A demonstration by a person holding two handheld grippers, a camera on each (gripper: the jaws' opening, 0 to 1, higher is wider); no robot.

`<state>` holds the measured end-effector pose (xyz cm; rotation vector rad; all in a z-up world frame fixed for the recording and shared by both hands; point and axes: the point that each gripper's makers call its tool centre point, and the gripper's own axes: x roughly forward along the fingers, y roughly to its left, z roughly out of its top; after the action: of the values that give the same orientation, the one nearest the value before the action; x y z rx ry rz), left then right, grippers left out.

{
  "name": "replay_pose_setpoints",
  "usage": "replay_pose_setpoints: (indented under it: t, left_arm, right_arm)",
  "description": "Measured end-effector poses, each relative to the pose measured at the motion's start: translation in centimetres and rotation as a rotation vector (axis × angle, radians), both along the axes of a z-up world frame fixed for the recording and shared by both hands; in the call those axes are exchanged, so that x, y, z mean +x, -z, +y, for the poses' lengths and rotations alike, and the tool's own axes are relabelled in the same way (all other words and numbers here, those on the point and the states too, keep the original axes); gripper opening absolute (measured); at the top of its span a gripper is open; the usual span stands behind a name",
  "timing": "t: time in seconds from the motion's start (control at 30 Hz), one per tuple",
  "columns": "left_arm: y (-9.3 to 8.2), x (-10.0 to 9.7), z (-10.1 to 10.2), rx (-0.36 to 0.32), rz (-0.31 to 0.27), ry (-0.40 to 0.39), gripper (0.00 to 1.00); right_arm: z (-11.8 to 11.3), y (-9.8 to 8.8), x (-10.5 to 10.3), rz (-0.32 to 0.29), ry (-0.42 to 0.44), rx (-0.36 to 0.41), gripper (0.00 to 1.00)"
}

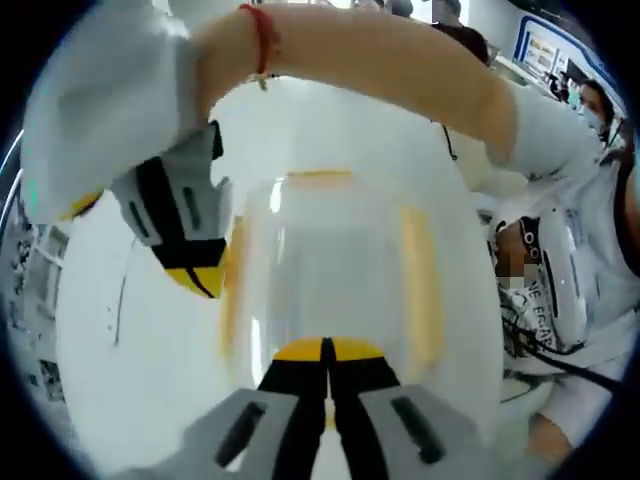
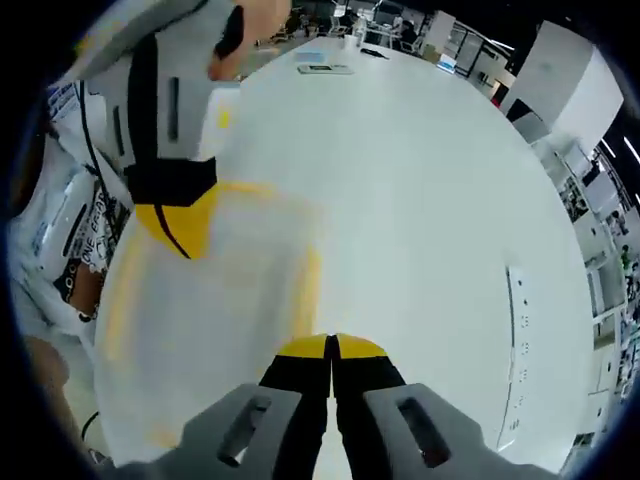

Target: Snap each plastic latch of the storage box into its locked position after aligning the lid with the box until every specified latch is closed and the lid sits flush.

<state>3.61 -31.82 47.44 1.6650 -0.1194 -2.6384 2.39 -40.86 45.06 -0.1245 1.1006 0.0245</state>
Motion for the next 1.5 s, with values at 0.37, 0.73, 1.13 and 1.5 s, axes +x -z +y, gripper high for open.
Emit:
replay_pose_setpoints:
  t: [0.37, 0.73, 1.13, 1.5]
  left_arm:
    - [-0.2, -0.6, 0.1, 0.015, -0.027, 0.009, 0.00]
    - [-0.1, -0.6, 0.1, 0.048, -0.046, 0.001, 0.00]
    - [0.1, -0.7, 0.1, 0.135, -0.088, -0.015, 0.00]
    - [0.2, -0.5, 0.2, 0.196, -0.157, -0.055, 0.00]
  right_arm:
    - [-0.2, 0.2, -0.3, 0.054, 0.000, 0.090, 0.00]
    - [-0.1, 0.8, 0.0, 0.082, -0.015, 0.192, 0.00]
    - [0.8, 1.7, 0.3, 0.088, -0.029, 0.329, 0.00]
    - [1.4, 1.8, 0.5, 0.091, -0.036, 0.381, 0.00]
